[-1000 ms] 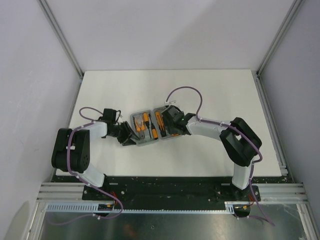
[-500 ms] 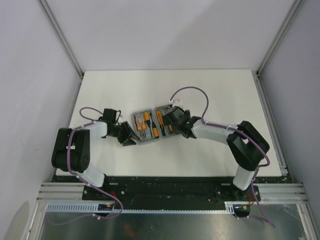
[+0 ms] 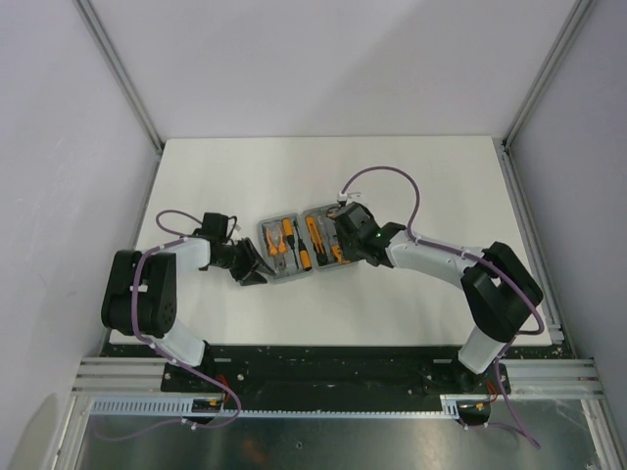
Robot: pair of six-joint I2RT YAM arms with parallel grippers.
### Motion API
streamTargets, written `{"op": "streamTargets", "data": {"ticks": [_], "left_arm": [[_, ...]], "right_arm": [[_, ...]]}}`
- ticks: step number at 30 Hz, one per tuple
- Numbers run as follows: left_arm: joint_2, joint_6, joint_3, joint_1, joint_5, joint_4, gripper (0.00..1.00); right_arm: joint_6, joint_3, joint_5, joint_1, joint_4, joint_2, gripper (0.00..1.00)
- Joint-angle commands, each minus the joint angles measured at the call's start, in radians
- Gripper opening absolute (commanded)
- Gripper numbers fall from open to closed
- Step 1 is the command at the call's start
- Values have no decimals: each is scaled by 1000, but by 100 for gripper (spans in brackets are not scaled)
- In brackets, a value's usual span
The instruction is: Pack the tool kit
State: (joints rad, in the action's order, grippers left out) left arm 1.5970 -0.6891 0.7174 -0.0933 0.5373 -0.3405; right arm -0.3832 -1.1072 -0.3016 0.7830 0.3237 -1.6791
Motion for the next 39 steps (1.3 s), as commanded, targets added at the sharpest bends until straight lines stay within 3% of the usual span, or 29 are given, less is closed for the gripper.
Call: {"op": "streamTargets", "data": {"ticks": [1,11,23,32,39], "left_arm": [[39,34,-9,-1,-76,-31,42],[45,37,-9,-1,-77,-33,41],[65,39,-14,3,-79,-33,39],[92,45,-36,27,-45,-33,15],[84,46,-34,32,-46,-37,13]], "right_arm": [[-24,-32,54,-1,31,-22,39],[-19,-39,67,-16,-13,-96,29],[-57,-39,75,-47,10,-169,29],[-79,-40,85,-69,-4,-185,31],[-41,-73,87,-71,-41,-91,36]]}}
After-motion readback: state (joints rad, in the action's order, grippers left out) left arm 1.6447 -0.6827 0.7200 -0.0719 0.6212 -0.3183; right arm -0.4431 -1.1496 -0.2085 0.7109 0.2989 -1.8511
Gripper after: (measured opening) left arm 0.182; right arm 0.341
